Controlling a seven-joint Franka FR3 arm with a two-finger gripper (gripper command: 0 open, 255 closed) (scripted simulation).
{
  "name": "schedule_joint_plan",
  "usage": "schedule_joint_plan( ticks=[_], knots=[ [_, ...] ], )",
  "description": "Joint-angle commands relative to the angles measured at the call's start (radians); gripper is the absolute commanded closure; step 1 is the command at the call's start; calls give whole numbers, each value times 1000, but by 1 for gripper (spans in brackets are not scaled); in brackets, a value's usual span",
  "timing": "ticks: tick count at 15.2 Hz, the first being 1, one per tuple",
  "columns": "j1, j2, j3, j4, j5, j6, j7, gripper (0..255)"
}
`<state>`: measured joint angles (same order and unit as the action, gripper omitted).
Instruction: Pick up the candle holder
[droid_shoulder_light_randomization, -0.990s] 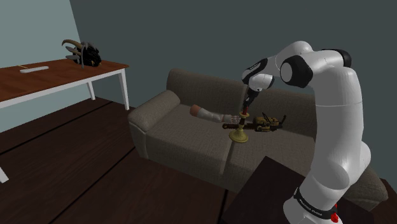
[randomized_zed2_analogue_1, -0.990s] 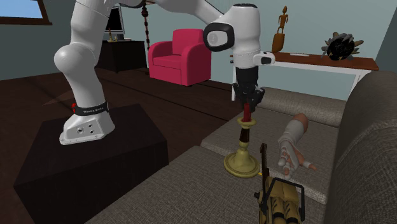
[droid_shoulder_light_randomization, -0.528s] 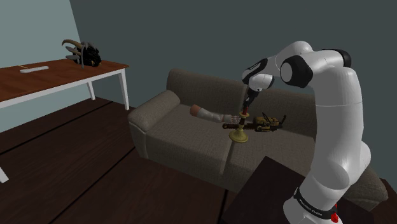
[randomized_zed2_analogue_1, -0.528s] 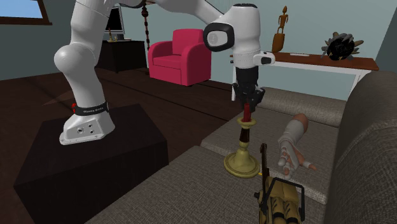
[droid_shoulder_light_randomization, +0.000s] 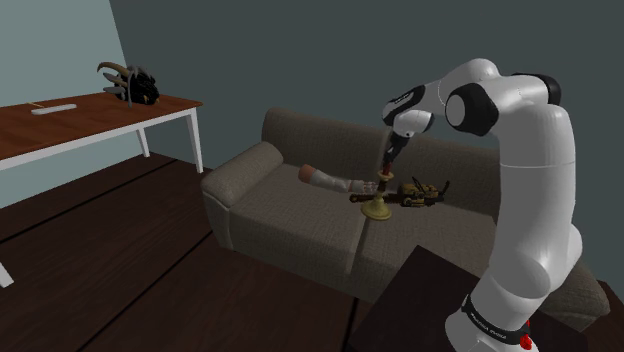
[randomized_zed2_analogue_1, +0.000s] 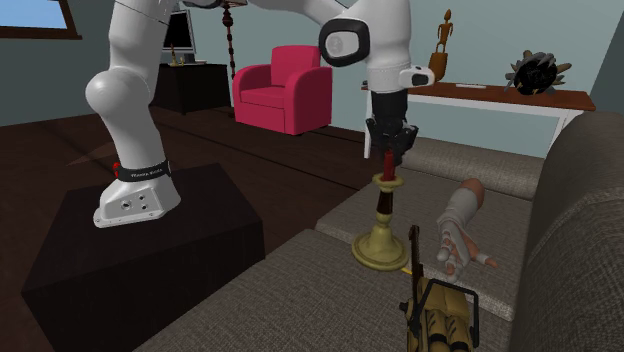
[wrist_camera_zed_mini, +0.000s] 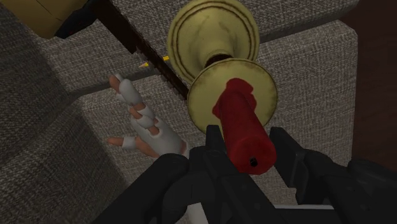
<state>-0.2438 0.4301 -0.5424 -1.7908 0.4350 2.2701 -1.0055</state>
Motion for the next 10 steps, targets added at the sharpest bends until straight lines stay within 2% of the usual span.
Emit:
schedule_joint_plan(
  ticks=[1,10],
  knots=[
    [3,-13,-7,14,-13,-24,10,255],
    [13,-54,-26,55,-51,-98,42,255]
  ],
)
